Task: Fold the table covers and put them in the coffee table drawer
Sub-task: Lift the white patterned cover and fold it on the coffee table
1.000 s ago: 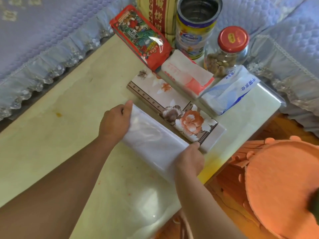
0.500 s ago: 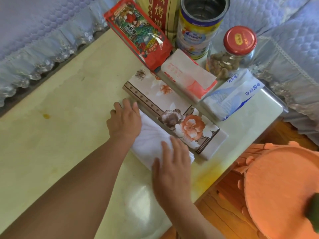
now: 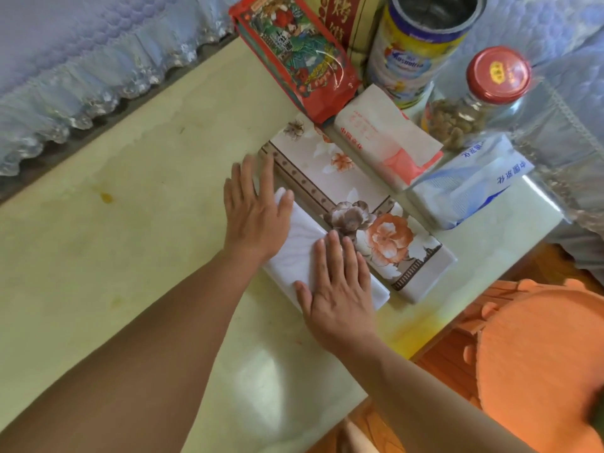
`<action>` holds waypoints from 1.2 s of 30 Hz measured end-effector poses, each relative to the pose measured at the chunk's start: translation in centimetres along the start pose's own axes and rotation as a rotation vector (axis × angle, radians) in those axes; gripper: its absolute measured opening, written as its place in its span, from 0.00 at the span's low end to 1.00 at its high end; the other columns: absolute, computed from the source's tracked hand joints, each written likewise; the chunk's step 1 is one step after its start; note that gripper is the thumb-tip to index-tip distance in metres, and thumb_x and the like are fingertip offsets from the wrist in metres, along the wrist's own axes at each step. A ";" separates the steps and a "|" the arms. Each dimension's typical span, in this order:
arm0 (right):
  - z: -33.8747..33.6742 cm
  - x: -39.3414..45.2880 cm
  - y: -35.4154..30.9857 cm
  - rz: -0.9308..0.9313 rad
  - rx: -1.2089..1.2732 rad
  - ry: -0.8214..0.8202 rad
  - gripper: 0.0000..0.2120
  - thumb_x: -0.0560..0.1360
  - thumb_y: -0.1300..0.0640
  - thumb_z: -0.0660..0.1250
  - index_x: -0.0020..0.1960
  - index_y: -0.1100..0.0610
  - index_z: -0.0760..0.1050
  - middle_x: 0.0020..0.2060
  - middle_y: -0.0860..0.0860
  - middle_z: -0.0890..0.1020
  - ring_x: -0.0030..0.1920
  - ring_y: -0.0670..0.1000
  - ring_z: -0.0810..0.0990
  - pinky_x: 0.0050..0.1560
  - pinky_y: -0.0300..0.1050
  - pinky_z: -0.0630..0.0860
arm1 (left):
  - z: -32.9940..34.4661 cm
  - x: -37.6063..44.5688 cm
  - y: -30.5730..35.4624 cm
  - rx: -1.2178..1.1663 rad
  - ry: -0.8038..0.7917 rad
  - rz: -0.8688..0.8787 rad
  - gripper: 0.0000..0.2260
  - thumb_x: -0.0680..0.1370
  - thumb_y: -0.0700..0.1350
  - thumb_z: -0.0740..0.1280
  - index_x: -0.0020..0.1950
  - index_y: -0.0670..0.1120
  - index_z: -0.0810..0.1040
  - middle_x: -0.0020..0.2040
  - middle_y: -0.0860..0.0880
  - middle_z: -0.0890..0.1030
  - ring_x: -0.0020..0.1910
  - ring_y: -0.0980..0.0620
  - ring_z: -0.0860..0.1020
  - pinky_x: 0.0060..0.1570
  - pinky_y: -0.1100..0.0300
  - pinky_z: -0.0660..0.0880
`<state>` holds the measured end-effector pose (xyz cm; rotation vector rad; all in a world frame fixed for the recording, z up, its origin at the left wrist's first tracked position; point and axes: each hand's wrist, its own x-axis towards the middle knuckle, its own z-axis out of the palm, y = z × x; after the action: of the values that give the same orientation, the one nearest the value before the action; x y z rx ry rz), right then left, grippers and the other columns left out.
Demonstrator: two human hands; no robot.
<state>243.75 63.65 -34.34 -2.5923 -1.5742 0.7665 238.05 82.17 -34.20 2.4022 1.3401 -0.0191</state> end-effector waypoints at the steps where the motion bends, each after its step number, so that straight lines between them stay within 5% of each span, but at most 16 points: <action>1: -0.1 -0.2 -0.1 0.003 0.006 0.020 0.36 0.83 0.35 0.39 0.81 0.55 0.34 0.79 0.53 0.30 0.77 0.54 0.26 0.77 0.55 0.34 | -0.3 -1.3 -0.3 0.068 0.007 0.105 0.31 0.84 0.57 0.52 0.83 0.49 0.46 0.83 0.40 0.46 0.82 0.38 0.44 0.79 0.40 0.44; 4: 0.0 -0.1 -0.2 0.000 -0.008 0.025 0.36 0.83 0.35 0.38 0.81 0.56 0.35 0.79 0.54 0.31 0.78 0.54 0.27 0.78 0.55 0.34 | 0.1 -5.3 -1.9 0.345 -0.138 0.366 0.31 0.84 0.60 0.43 0.84 0.48 0.43 0.83 0.44 0.39 0.82 0.42 0.38 0.80 0.44 0.41; 13: 0.8 -4.6 0.9 -0.276 -0.191 -0.008 0.34 0.83 0.44 0.50 0.81 0.63 0.47 0.81 0.60 0.48 0.81 0.59 0.42 0.80 0.60 0.44 | -0.2 -6.0 -0.1 0.530 -0.243 0.242 0.31 0.84 0.60 0.42 0.81 0.49 0.32 0.81 0.47 0.32 0.80 0.43 0.34 0.80 0.44 0.41; 17: 0.5 -4.0 1.3 -0.253 -0.186 -0.099 0.34 0.82 0.44 0.49 0.81 0.62 0.46 0.81 0.59 0.46 0.81 0.59 0.42 0.80 0.59 0.47 | -0.9 -5.3 -0.1 0.507 -0.367 0.231 0.33 0.84 0.62 0.46 0.81 0.50 0.32 0.80 0.48 0.30 0.80 0.44 0.32 0.79 0.46 0.38; 20: -1.5 -4.0 1.6 -0.277 -0.138 -0.181 0.34 0.82 0.45 0.49 0.82 0.58 0.39 0.80 0.54 0.39 0.79 0.55 0.33 0.80 0.55 0.41 | -3.3 -4.3 0.9 0.450 -0.495 0.214 0.35 0.83 0.62 0.53 0.83 0.51 0.39 0.82 0.49 0.34 0.81 0.44 0.34 0.80 0.48 0.39; 24: -3.4 -4.4 1.3 -0.278 -0.071 -0.214 0.35 0.83 0.45 0.52 0.82 0.56 0.40 0.81 0.53 0.39 0.80 0.53 0.33 0.80 0.54 0.42 | -4.6 -8.4 2.8 0.233 -0.292 0.184 0.28 0.83 0.55 0.58 0.82 0.51 0.55 0.83 0.46 0.53 0.81 0.43 0.51 0.79 0.48 0.52; 27: -3.8 -5.2 1.2 -0.303 -0.089 -0.056 0.31 0.81 0.47 0.57 0.81 0.58 0.57 0.81 0.56 0.54 0.81 0.57 0.47 0.80 0.57 0.52 | -3.7 -13.7 2.3 -0.164 -0.228 -0.088 0.22 0.81 0.49 0.64 0.75 0.48 0.71 0.73 0.44 0.71 0.72 0.43 0.68 0.72 0.52 0.66; 29: -4.1 -5.3 1.6 -0.280 -0.095 0.017 0.29 0.81 0.47 0.59 0.79 0.58 0.62 0.80 0.57 0.59 0.81 0.58 0.52 0.80 0.57 0.53 | -3.2 -15.6 1.9 -0.495 -0.318 -0.454 0.16 0.79 0.47 0.66 0.66 0.46 0.79 0.61 0.45 0.80 0.60 0.44 0.78 0.61 0.53 0.75; 32: -4.2 -4.8 2.8 -0.213 -0.077 -0.020 0.31 0.83 0.47 0.55 0.81 0.59 0.53 0.82 0.53 0.50 0.81 0.57 0.42 0.80 0.56 0.45 | -3.5 -15.7 3.1 -1.184 -0.386 -0.941 0.05 0.79 0.46 0.67 0.49 0.45 0.78 0.45 0.45 0.81 0.46 0.47 0.81 0.43 0.57 0.78; 36: -3.3 -3.8 4.5 -0.242 -0.043 -0.153 0.35 0.84 0.45 0.51 0.81 0.56 0.37 0.80 0.48 0.35 0.79 0.53 0.29 0.80 0.54 0.39 | -1.7 -13.4 4.5 -1.248 -0.309 -1.087 0.10 0.79 0.50 0.70 0.52 0.44 0.79 0.46 0.45 0.82 0.45 0.46 0.80 0.47 0.55 0.79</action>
<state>247.45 59.00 -31.09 -2.3578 -1.9204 0.9360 234.21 69.71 -28.54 0.5246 1.5986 0.1112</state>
